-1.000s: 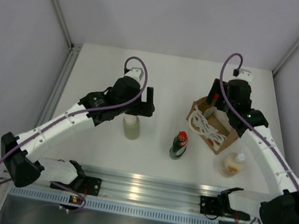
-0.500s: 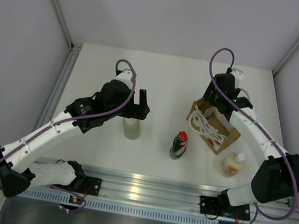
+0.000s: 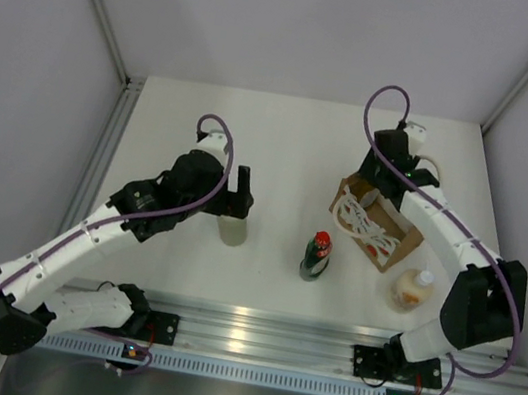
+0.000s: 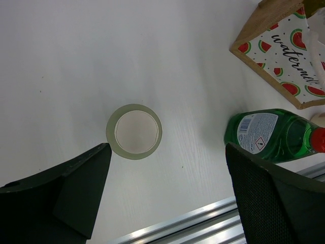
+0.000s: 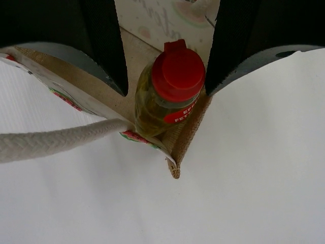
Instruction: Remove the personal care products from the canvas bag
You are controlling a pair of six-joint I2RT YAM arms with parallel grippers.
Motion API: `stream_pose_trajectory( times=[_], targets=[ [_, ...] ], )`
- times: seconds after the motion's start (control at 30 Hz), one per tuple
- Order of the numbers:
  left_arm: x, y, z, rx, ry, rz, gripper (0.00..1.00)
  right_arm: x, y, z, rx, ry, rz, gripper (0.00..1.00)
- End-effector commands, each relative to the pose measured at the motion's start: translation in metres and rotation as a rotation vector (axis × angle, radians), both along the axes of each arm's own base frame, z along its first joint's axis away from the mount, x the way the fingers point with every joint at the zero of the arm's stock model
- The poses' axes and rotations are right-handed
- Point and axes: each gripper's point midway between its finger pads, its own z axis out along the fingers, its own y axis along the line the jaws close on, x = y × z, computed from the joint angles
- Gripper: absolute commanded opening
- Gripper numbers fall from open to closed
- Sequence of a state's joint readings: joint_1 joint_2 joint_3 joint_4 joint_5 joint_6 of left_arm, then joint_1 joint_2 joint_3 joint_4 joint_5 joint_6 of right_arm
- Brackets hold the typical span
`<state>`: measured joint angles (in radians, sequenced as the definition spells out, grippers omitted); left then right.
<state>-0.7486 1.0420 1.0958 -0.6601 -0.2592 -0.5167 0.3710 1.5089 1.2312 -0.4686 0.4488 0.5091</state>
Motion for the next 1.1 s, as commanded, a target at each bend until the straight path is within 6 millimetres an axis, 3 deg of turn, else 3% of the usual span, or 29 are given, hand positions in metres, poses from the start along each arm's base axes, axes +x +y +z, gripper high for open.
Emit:
stream_pose_trajectory(
  times=[0.0,0.27,0.43,0.57,0.87,1.07],
  targets=[
    [-0.004,0.001,0.018,-0.02,-0.042,-0.021,0.98,0.018,0.003,0.002,-0.01,-0.031,-0.013,0.6],
    [-0.012,0.007,0.028,-0.038,-0.045,-0.019,0.98,0.025,0.001,-0.016,-0.043,-0.015,-0.022,0.6],
    [-0.012,0.007,0.022,-0.023,-0.031,-0.022,0.98,0.027,0.0,-0.024,-0.06,-0.017,-0.017,0.59],
    [-0.013,0.009,0.017,-0.008,-0.021,-0.021,0.98,0.031,0.0,-0.023,-0.071,-0.049,-0.001,0.54],
    [-0.014,0.01,0.011,0.004,-0.012,-0.022,0.98,0.038,-0.001,-0.023,-0.106,-0.092,0.025,0.58],
    [-0.014,0.01,0.008,0.009,-0.004,-0.024,0.98,0.038,-0.004,-0.023,-0.122,-0.136,0.034,0.56]
  ],
)
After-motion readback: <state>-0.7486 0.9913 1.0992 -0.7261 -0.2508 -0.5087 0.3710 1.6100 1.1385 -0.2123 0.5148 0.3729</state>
